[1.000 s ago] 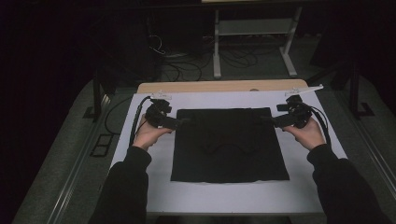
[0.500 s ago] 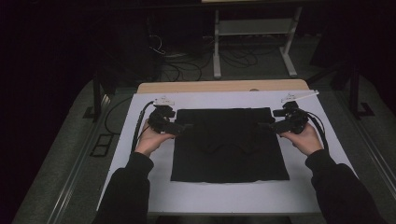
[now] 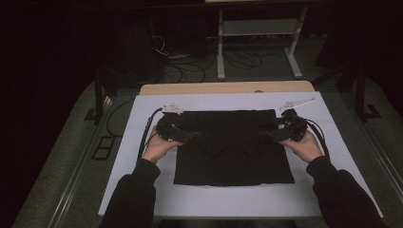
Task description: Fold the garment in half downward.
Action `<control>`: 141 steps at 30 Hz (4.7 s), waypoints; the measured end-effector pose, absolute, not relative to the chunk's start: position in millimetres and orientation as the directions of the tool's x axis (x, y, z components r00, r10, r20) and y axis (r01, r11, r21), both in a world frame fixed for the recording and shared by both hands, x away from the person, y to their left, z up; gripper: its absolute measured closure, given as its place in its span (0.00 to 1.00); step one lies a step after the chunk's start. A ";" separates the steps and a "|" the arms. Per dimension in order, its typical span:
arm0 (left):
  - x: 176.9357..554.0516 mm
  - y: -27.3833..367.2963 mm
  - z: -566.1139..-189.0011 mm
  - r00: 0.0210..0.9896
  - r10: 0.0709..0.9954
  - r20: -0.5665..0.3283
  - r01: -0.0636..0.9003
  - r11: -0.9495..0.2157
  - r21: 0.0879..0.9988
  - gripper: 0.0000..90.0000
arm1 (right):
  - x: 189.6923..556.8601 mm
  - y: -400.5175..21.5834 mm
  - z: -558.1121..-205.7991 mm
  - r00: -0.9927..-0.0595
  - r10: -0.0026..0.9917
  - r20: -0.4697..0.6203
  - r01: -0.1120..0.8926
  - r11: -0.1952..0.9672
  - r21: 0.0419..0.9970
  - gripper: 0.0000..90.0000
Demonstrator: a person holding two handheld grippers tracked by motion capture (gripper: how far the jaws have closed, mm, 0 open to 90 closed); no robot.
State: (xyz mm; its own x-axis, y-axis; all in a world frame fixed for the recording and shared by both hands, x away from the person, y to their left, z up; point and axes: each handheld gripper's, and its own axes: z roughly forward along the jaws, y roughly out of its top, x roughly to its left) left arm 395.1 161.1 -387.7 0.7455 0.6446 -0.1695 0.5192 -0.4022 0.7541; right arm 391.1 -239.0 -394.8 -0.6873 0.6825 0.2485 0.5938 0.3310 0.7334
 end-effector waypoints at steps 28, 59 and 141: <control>393.1 133.9 -415.4 0.783 0.580 -0.223 0.538 -0.454 0.710 0.00 | 381.1 -221.3 -424.7 -0.720 0.653 0.237 0.618 0.446 0.648 0.00; 391.5 128.7 -433.7 0.795 0.522 -0.310 0.566 -0.453 0.689 0.28 | 371.2 -229.0 -433.8 -0.745 0.611 0.268 0.616 0.477 0.627 0.57; 348.9 149.5 -391.8 0.809 0.515 -0.282 0.480 -0.305 0.822 0.96 | 338.5 -244.3 -381.6 -0.760 0.558 0.333 0.568 0.321 0.758 0.95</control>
State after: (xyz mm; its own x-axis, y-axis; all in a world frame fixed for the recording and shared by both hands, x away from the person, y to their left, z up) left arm 348.9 149.5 -391.8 0.8094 0.5153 -0.2816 0.4803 -0.3049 0.8224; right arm 338.5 -244.3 -381.6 -0.7602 0.5579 0.3331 0.5675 0.3205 0.7584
